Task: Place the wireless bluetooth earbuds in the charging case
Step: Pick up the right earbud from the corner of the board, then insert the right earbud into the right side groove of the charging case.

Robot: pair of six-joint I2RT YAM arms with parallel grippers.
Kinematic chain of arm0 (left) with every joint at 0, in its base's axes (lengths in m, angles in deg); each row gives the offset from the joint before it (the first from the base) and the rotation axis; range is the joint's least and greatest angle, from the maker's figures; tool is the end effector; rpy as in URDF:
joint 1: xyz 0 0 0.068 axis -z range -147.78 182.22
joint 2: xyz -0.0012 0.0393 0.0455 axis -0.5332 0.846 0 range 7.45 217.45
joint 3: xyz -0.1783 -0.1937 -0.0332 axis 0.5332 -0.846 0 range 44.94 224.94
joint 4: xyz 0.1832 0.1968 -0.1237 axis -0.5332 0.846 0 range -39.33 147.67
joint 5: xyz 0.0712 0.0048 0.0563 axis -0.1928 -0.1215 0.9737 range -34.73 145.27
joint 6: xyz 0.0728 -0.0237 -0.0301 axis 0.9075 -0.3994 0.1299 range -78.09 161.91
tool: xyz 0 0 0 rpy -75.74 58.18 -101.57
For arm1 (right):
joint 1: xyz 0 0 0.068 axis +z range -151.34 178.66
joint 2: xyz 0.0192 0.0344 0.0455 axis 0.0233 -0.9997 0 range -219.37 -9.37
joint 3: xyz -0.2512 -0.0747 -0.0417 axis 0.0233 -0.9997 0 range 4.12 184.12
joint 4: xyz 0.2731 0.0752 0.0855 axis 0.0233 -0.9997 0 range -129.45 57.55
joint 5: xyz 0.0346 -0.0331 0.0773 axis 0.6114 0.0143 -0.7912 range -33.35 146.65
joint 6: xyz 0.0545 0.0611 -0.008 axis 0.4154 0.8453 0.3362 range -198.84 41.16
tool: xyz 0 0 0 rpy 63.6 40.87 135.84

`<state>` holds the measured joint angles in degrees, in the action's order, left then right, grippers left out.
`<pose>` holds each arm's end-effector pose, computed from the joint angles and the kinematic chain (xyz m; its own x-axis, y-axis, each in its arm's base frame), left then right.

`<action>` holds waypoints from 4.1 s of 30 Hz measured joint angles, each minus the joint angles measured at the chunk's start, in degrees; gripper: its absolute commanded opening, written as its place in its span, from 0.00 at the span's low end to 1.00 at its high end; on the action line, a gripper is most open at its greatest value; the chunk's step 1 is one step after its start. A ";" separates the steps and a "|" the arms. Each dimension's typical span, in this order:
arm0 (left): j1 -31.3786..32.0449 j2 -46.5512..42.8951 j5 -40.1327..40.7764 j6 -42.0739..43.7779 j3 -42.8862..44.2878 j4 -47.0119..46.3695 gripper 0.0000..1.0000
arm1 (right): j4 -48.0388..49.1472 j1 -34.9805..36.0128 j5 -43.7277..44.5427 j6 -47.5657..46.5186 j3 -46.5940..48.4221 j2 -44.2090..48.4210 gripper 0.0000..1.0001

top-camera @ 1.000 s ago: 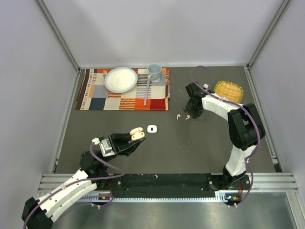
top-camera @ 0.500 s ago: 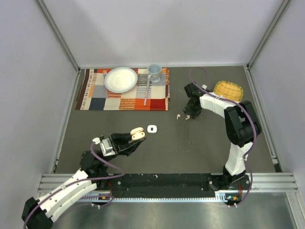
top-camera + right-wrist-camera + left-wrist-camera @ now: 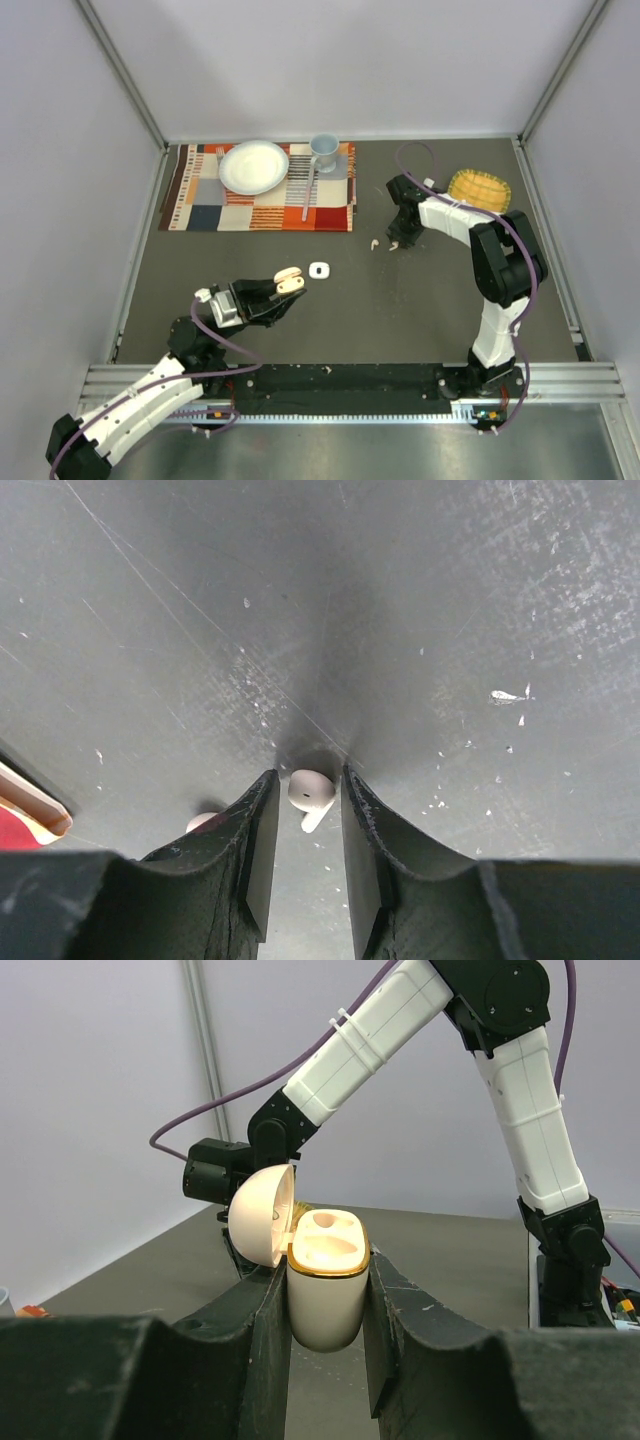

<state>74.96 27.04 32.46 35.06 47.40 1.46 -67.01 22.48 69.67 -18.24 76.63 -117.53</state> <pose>0.1162 -0.1452 0.2483 0.2838 -0.4120 -0.8659 0.9072 0.4079 0.1033 0.3836 0.1517 0.1064 -0.7045 0.6169 -0.3508 0.5911 0.7837 0.1910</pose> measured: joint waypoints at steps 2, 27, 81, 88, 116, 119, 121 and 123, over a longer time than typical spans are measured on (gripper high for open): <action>0.00 0.00 0.00 0.00 0.00 0.02 0.00 | -0.15 -0.02 0.02 -0.09 0.00 -0.02 0.29; 0.00 -0.35 0.22 0.00 0.00 0.81 0.00 | -0.28 -0.17 -2.36 -4.90 0.59 -0.28 0.00; 0.00 1.01 6.03 -1.25 0.00 0.90 0.00 | 48.76 47.32 16.24 -62.90 -24.74 52.87 0.00; 0.00 2.08 6.23 -1.25 0.00 0.87 0.00 | 53.68 52.19 12.39 -68.72 -24.85 49.90 0.00; 0.00 2.40 7.26 -2.05 0.00 0.85 0.00 | 57.77 54.84 2.25 -70.90 -24.90 42.56 0.00; 0.00 2.40 7.30 -2.03 0.00 0.87 0.00 | 57.94 54.84 2.27 -71.04 -24.90 41.99 0.00; 0.00 2.40 7.32 -2.03 0.00 0.87 0.00 | 58.53 54.84 2.40 -71.17 -24.90 41.77 0.00; 0.00 2.40 7.34 -2.03 0.00 0.87 0.00 | 59.12 54.88 2.71 -71.49 -24.90 41.62 0.00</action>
<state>74.96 29.45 39.80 33.02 47.40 2.33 -7.89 77.36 72.38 -89.74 51.73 -75.92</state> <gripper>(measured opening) 0.342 0.130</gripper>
